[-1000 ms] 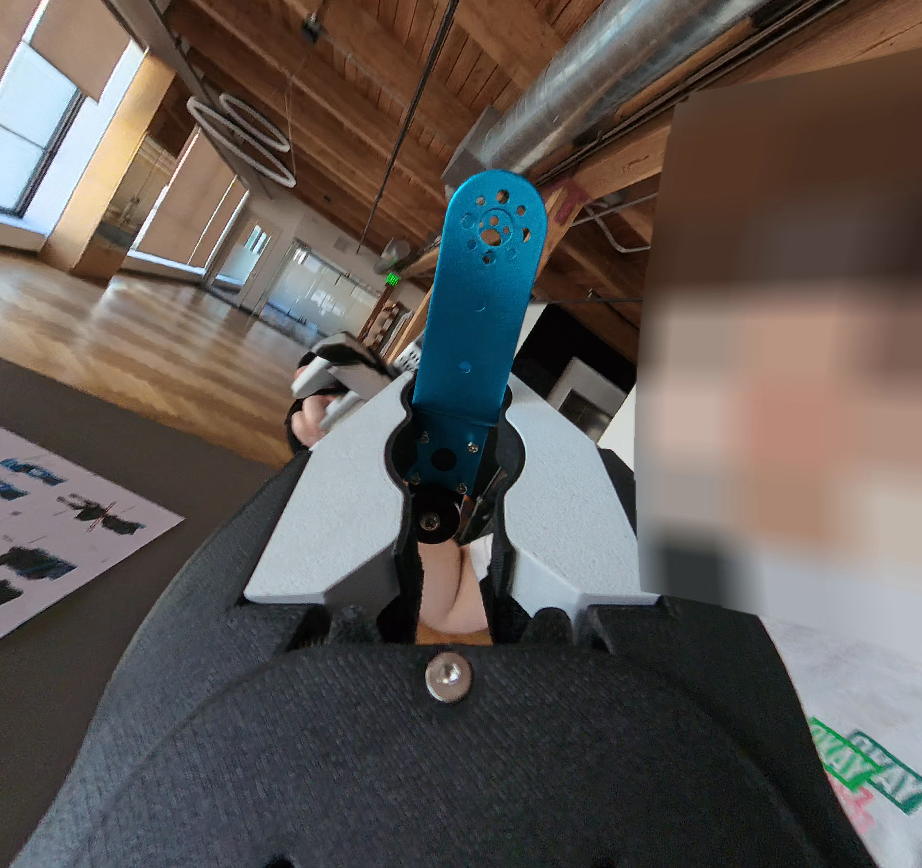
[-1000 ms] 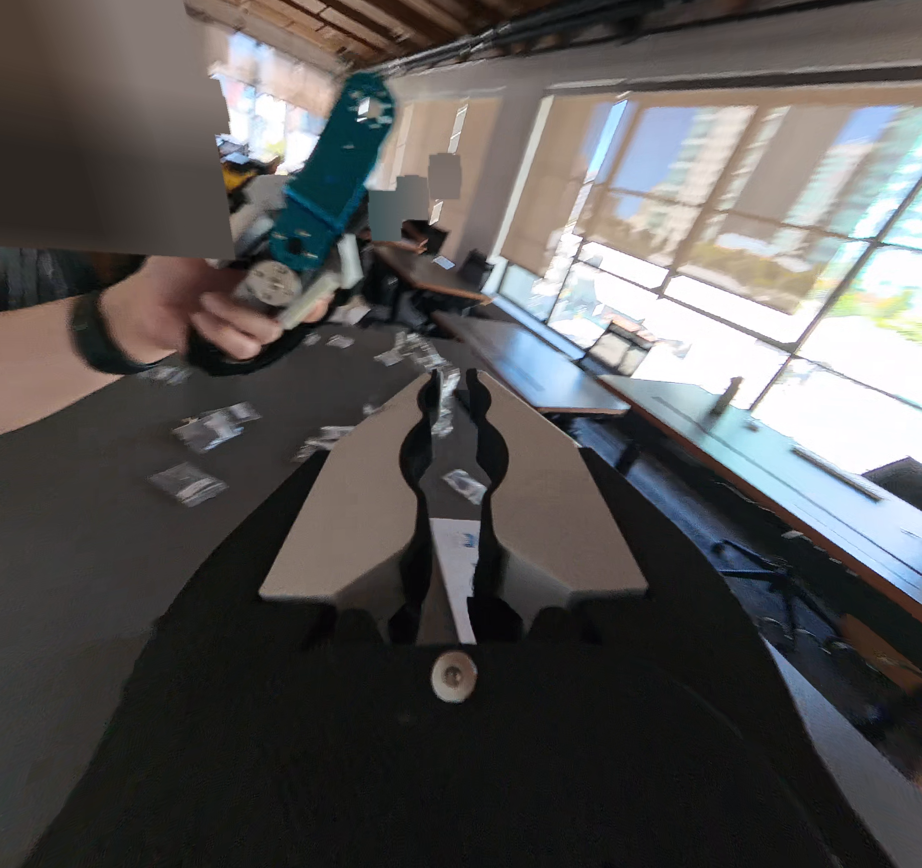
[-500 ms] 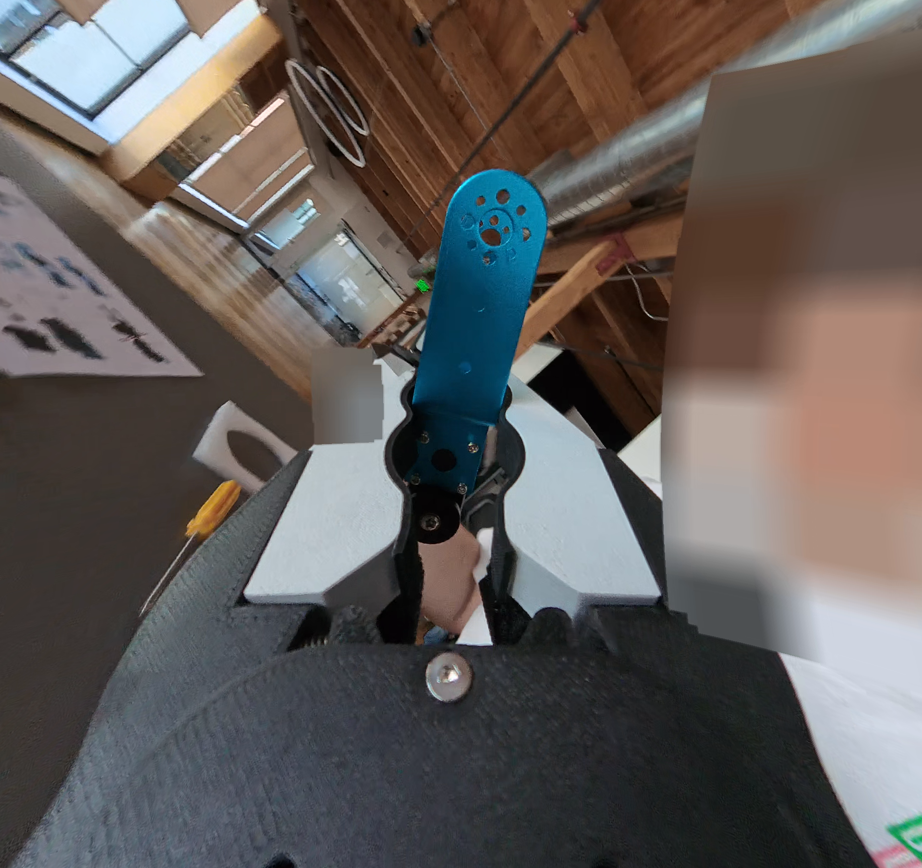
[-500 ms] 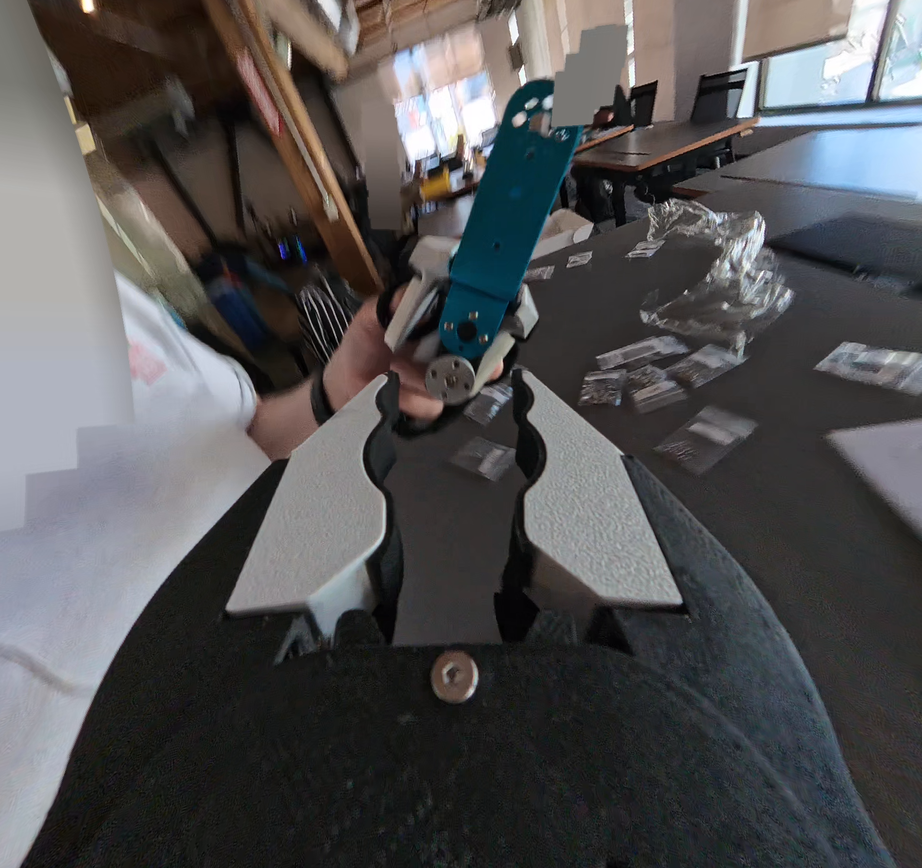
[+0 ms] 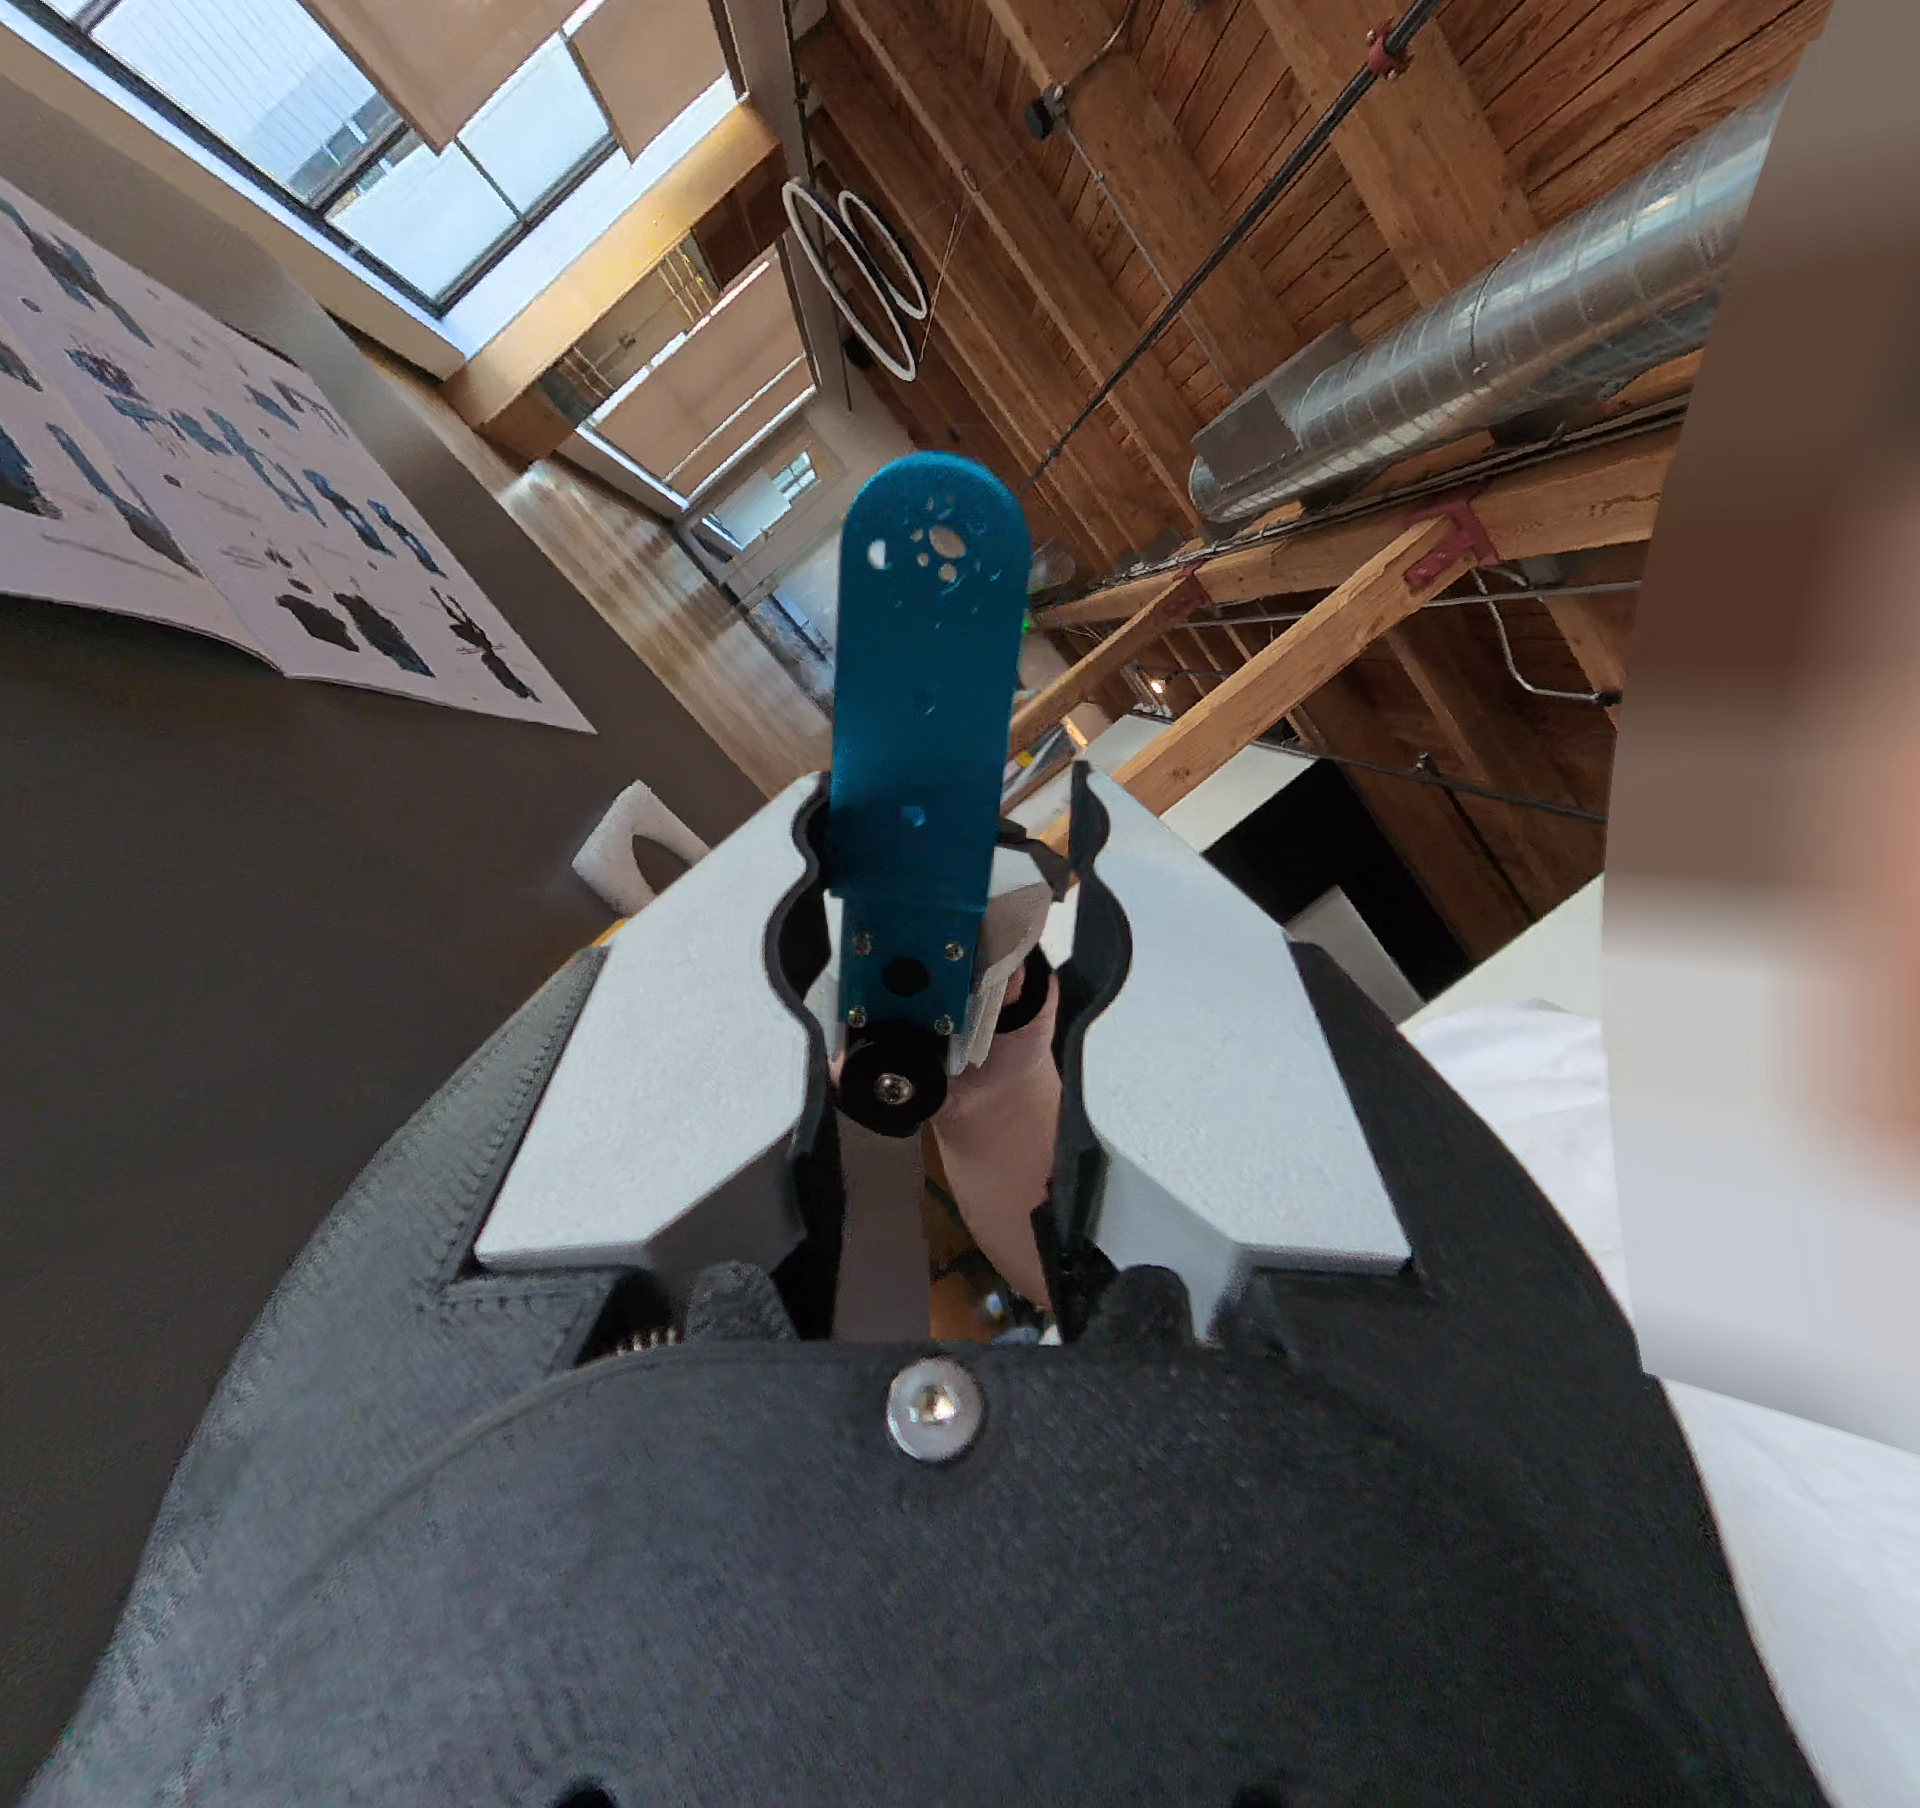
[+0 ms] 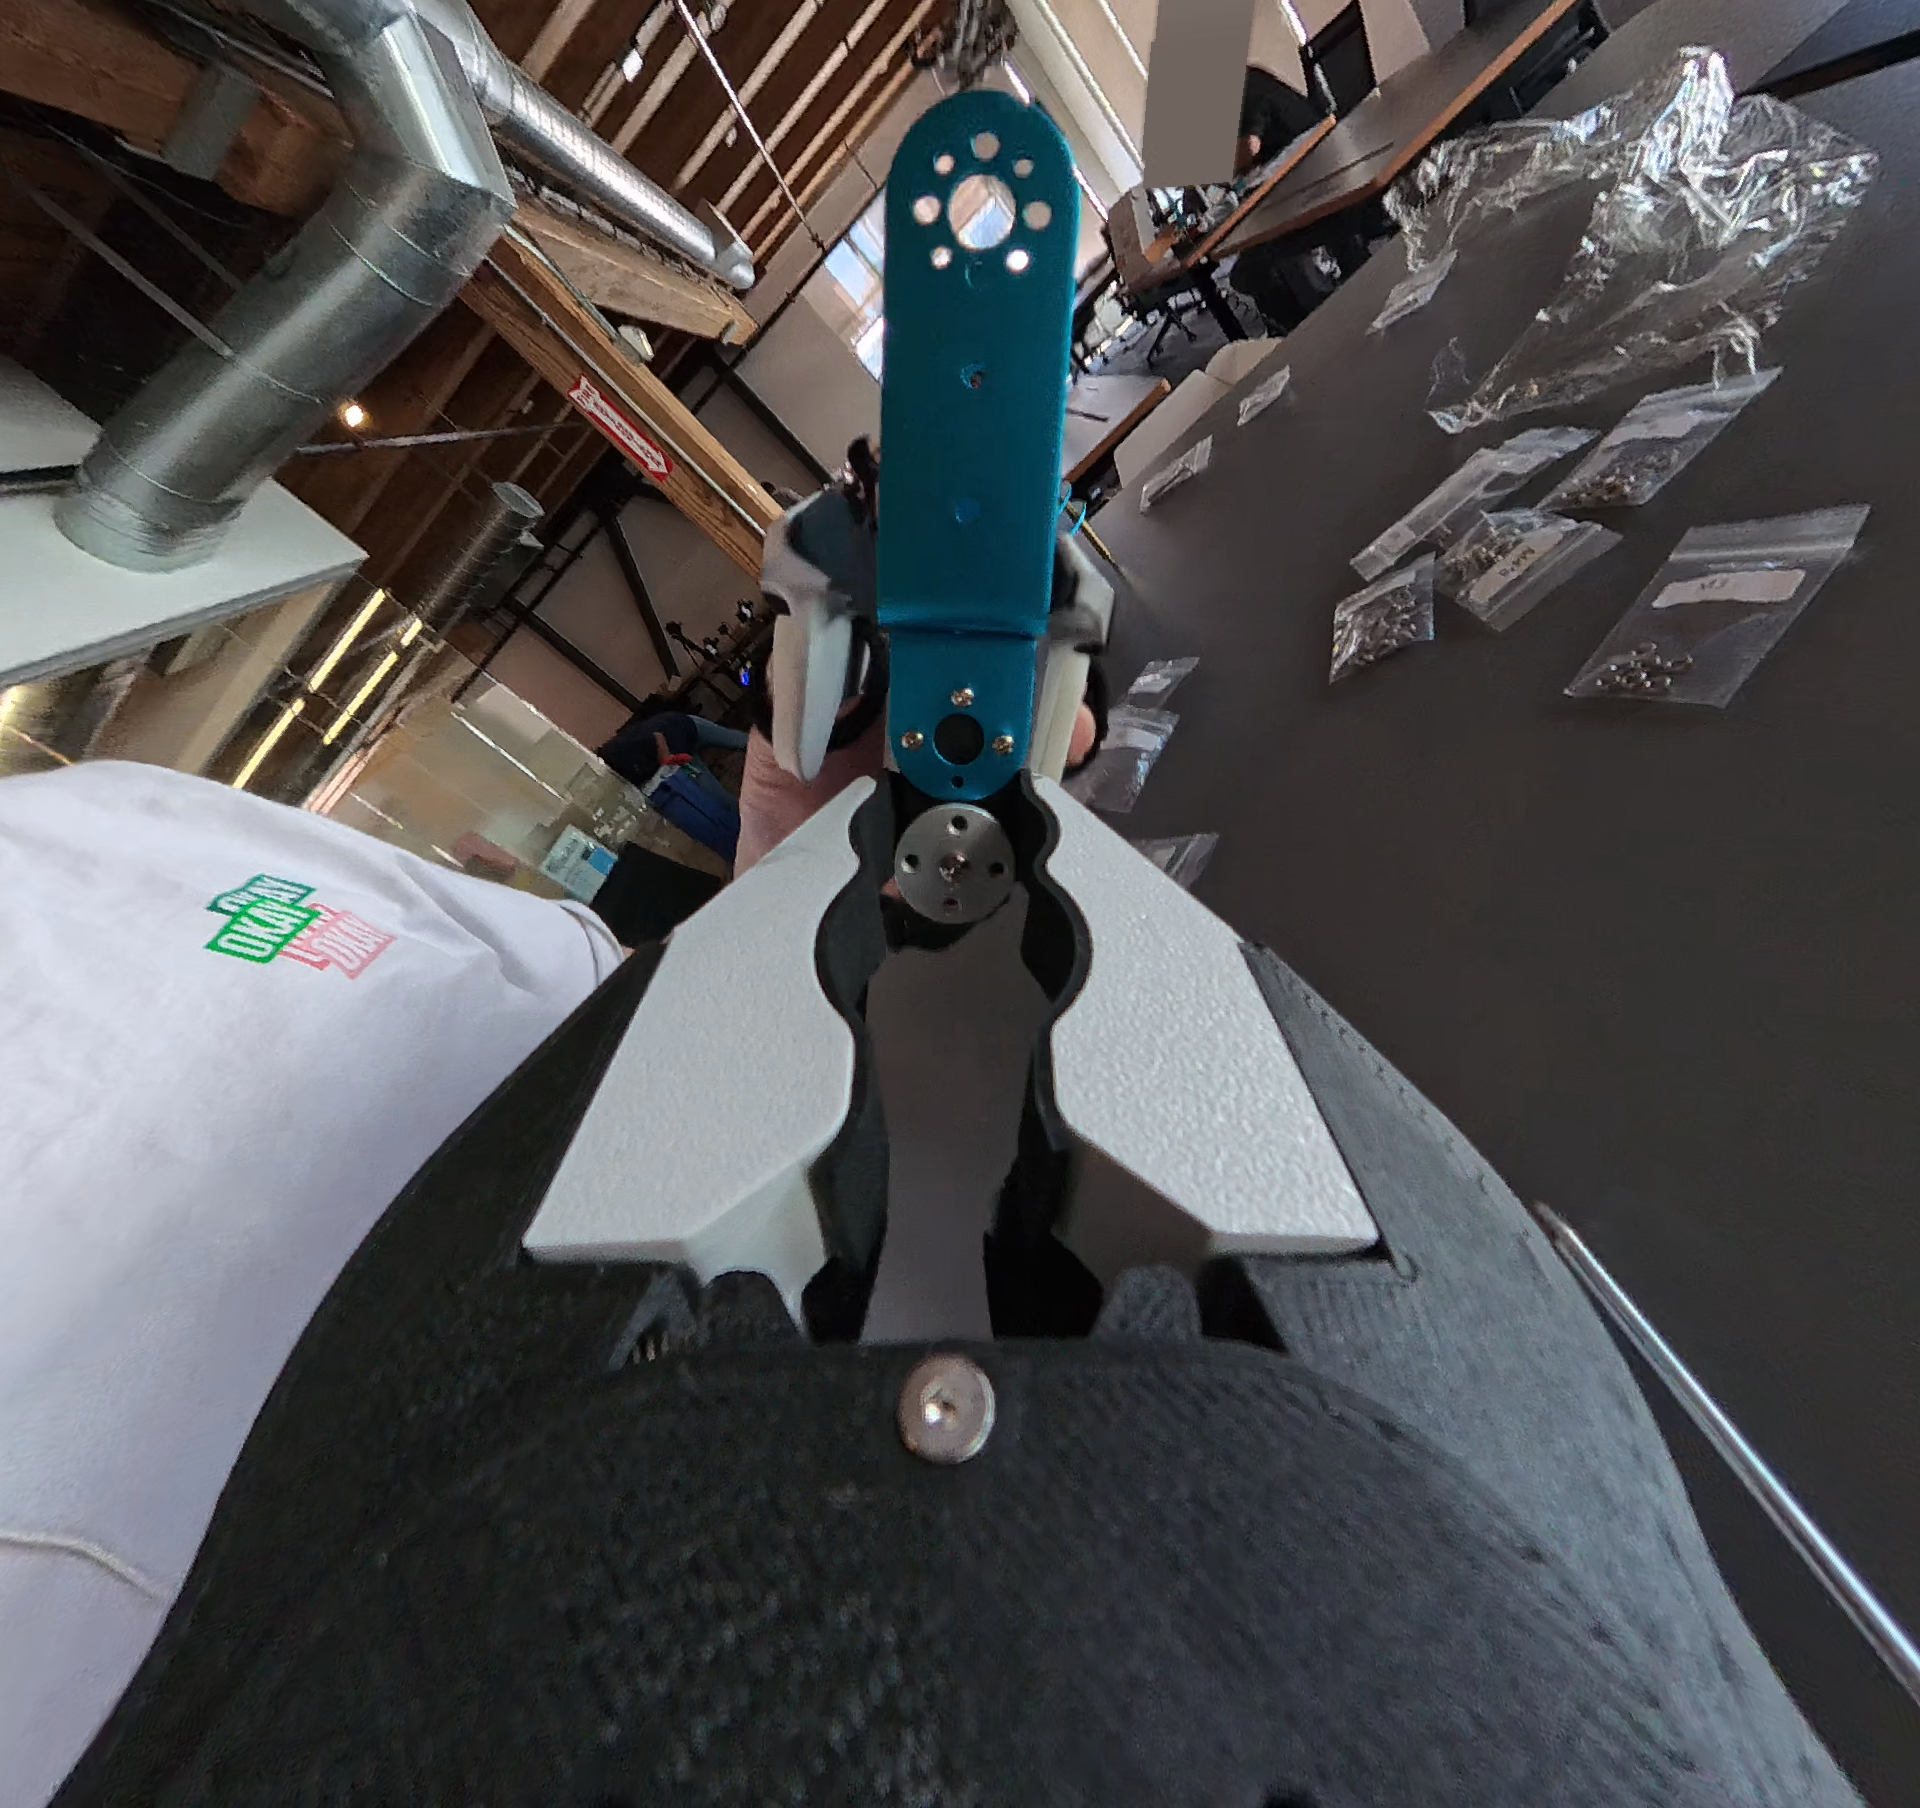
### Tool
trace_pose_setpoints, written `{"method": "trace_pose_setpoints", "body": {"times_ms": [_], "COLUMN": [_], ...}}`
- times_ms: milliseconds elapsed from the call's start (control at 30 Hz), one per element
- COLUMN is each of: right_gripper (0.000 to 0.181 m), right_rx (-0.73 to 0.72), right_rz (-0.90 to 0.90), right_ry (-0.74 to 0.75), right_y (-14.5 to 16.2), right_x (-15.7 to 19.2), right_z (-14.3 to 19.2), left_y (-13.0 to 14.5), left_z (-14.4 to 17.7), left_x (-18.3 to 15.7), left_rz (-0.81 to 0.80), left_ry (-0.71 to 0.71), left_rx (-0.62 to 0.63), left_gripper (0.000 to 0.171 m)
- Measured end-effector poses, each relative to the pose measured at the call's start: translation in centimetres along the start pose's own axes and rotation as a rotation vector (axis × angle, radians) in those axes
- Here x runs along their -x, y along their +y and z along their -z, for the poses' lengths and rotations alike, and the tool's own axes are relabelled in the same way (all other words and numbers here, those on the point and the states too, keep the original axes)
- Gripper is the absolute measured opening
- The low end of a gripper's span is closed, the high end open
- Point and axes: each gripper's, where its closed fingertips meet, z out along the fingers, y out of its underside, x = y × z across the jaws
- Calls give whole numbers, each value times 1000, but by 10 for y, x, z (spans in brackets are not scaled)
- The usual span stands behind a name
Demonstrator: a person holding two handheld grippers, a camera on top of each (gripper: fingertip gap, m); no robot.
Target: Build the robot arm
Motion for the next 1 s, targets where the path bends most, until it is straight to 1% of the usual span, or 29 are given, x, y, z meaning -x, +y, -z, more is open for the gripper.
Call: {"method": "trace_pose_setpoints", "body": {"times_ms": [67, 167, 200, 267, 300, 333, 367, 400, 433, 467, 567, 633, 667, 733, 767, 867, 933, 1000], "right_gripper": [21, 21, 21, 21, 21, 21, 21, 21, 21, 21, 21, 21, 21, 21, 21, 21, 21, 22], "right_rx": [51, 116, 138, 192, 225, 259, 295, 336, 373, 408, 504, 543, 554, 566, 567, 550, 553, 516], "right_rz": [24, 110, 148, 233, 279, 327, 377, 430, 483, 537, 716, 822, 869, 957, 997, 1089, 1117, 1098], "right_ry": [12, 58, 79, 113, 135, 159, 178, 191, 202, 216, 255, 261, 255, 252, 258, 265, 246, 230], "right_y": [9, 16, 17, 18, 19, 19, 20, 21, 23, 25, 33, 38, 41, 45, 47, 51, 56, 57], "right_x": [2, 5, 5, 8, 10, 11, 14, 19, 23, 27, 37, 44, 48, 55, 57, 62, 61, 58], "right_z": [3, 11, 15, 23, 28, 33, 38, 43, 49, 54, 72, 83, 87, 96, 100, 110, 117, 121], "left_y": [2, -5, -9, -9, -2, 8, 20, 31, 42, 52, 70, 80, 86, 106, 116, 137, 145, 151], "left_z": [12, 38, 47, 54, 50, 42, 33, 25, 17, 9, -10, -22, -29, -41, -46, -57, -63, -65], "left_x": [1, -1, -6, -23, -35, -45, -49, -49, -47, -46, -40, -38, -37, -39, -40, -40, -38, -33], "left_rz": [-91, -278, -366, -606, -727, -830, -916, -991, -1050, -1097, -1224, -1294, -1305, -1277, -1263, -1245, -1251, -1244], "left_ry": [-57, -214, -279, -398, -430, -459, -503, -548, -572, -576, -590, -573, -546, -466, -434, -376, -379, -413], "left_rx": [8, -11, -18, 25, 84, 170, 279, 395, 507, 603, 813, 905, 932, 968, 974, 949, 906, 864], "left_gripper": [42, 56, 57, 51, 47, 45, 47, 53, 59, 60, 63, 61, 60, 54, 48, 30, 29, 29]}}
